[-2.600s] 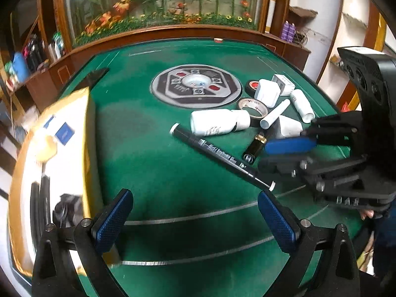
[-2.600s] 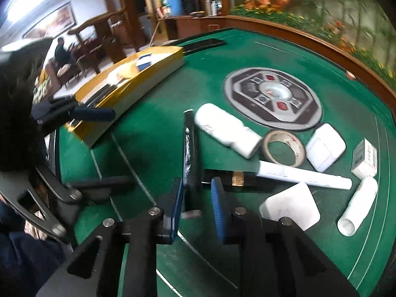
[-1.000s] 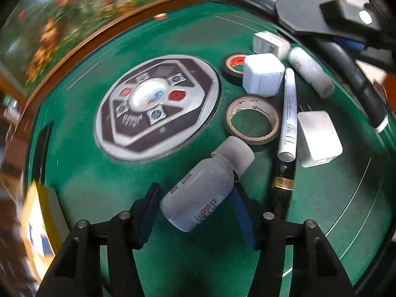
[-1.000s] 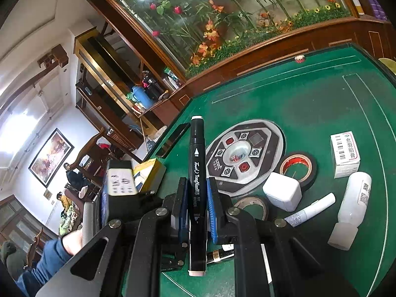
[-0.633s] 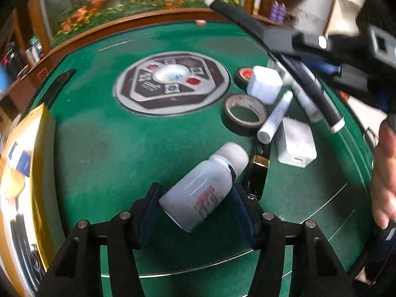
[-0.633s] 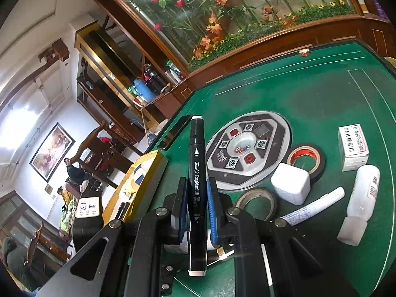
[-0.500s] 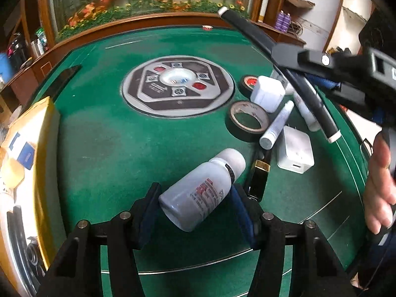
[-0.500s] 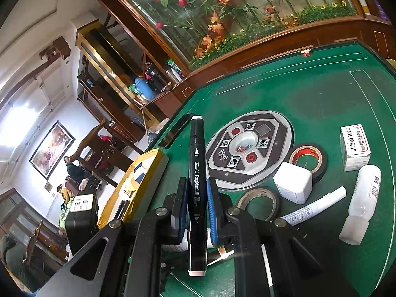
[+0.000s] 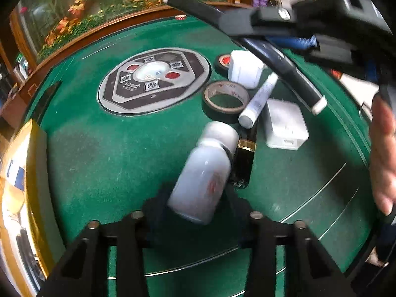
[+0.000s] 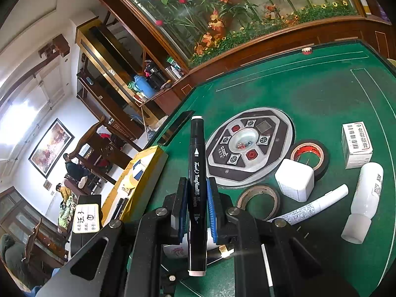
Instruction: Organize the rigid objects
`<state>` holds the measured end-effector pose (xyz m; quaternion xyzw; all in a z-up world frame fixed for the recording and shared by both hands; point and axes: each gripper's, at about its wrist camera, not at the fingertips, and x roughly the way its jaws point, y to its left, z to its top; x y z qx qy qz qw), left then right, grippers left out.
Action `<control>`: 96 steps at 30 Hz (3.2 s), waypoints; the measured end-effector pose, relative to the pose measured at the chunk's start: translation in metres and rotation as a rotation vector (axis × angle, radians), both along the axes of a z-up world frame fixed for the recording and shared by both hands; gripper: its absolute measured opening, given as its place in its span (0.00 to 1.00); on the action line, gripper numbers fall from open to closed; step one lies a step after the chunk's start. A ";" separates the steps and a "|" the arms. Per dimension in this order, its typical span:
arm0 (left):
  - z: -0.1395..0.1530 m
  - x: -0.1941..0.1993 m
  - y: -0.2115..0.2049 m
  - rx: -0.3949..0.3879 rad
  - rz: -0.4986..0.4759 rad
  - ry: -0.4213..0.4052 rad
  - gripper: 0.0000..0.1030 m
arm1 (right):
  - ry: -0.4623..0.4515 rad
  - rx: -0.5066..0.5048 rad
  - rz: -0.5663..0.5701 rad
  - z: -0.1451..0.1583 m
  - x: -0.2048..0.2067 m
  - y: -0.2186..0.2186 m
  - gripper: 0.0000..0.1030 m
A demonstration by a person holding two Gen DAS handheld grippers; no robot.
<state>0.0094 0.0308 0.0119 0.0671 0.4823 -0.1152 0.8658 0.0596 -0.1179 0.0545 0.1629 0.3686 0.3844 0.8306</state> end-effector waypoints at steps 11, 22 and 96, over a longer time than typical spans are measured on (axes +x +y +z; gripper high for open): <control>0.017 -0.017 0.039 -0.182 0.126 -0.053 0.40 | -0.007 -0.012 0.010 -0.002 -0.001 0.004 0.14; 0.008 -0.025 0.029 -0.126 0.089 -0.008 0.40 | 0.003 -0.043 0.030 -0.008 -0.003 0.013 0.14; 0.006 -0.108 0.261 -0.319 0.636 -0.151 0.35 | 0.112 -0.249 0.325 -0.026 -0.040 0.287 0.14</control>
